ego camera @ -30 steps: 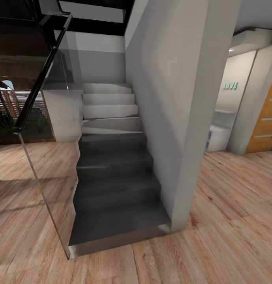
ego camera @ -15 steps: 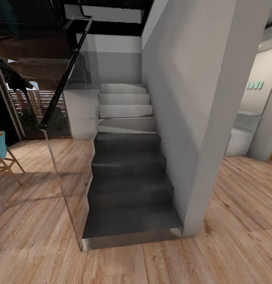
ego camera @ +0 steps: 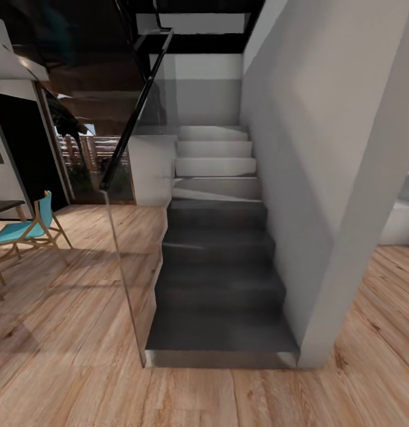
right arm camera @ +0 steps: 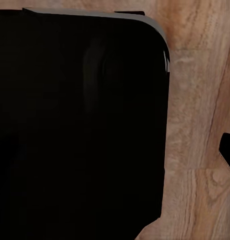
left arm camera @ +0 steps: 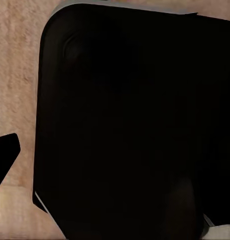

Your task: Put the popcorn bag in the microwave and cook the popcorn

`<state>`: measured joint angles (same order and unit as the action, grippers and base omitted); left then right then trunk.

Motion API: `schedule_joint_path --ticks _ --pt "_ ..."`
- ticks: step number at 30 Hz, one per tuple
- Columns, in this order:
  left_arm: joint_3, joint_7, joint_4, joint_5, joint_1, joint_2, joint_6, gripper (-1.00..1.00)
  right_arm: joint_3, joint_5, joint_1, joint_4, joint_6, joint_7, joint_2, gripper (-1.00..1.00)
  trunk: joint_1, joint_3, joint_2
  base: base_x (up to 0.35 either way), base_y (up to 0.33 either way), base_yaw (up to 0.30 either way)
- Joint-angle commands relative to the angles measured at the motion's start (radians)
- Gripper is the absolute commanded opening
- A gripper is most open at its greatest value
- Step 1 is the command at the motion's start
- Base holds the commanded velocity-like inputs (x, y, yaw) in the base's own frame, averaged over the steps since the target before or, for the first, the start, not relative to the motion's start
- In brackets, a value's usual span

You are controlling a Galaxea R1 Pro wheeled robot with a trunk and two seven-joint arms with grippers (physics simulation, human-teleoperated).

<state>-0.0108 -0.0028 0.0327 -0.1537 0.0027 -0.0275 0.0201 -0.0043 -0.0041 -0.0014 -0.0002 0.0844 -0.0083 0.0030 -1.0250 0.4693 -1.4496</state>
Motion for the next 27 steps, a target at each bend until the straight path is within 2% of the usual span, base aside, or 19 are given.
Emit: schedule_joint_path --ticks 1,6,27 --pt "0.0 0.0 0.001 -0.015 0.0 0.0 0.001 1.0 0.0 0.0 0.0 0.0 0.003 -0.001 0.0 1.0 0.0 0.001 0.0 0.0 0.0 0.277" --pt "0.001 0.0 0.001 -0.027 0.0 0.0 0.001 1.0 0.0 -0.002 0.0 0.0 0.002 -0.001 0.0 1.0 0.0 0.001 0.0 0.0 0.0 0.277" --pt "0.001 0.0 0.001 -0.027 0.001 0.0 0.001 1.0 0.0 -0.002 0.0 0.0 0.003 -0.004 0.0 1.0 0.0 0.001 0.0 0.0 0.0 0.277"
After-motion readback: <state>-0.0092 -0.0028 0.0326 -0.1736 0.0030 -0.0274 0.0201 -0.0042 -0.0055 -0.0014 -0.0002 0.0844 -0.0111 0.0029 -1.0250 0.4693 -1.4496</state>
